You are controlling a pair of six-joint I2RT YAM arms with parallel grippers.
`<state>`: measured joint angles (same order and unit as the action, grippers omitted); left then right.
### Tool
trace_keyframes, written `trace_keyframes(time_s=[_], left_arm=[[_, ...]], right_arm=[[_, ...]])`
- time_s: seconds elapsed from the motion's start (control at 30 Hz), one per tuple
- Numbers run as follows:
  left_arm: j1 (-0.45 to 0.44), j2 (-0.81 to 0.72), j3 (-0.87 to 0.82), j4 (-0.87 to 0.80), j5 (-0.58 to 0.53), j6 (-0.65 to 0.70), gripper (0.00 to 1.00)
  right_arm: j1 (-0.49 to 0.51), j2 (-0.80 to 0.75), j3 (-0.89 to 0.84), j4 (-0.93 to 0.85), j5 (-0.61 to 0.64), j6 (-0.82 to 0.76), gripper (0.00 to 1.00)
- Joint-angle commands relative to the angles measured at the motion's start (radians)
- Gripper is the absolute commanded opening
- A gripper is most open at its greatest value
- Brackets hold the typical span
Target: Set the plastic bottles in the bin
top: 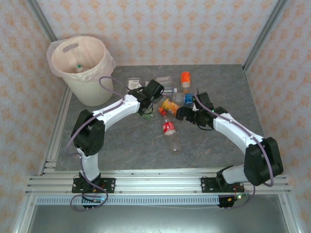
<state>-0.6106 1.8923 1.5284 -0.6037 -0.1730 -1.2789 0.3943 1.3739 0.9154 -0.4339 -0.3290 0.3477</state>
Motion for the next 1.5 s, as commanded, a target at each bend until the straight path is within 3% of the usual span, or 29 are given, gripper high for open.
trace_keyframes(time_s=[0.0,0.53,0.83,1.03,1.47], left_arm=[[0.007,0.034,-0.006,-0.064,0.004,-0.069,1.0],[0.063,0.129,-0.044,-0.08,0.023,-0.078,1.0],[0.067,0.073,-0.138,-0.048,0.004,-0.071,0.91],[0.067,0.032,-0.217,0.068,0.001,-0.03,0.83],[0.068,0.09,-0.129,-0.022,-0.071,0.129,0.81]], right_arm=[[0.007,0.02,0.016,-0.02,0.015,0.013,0.99],[0.007,0.034,0.036,-0.058,0.012,-0.005,0.99],[0.006,0.036,0.031,-0.055,0.016,0.004,0.99],[0.007,0.051,0.039,-0.054,0.007,0.011,0.99],[0.006,0.015,0.012,-0.028,-0.009,0.011,0.99]])
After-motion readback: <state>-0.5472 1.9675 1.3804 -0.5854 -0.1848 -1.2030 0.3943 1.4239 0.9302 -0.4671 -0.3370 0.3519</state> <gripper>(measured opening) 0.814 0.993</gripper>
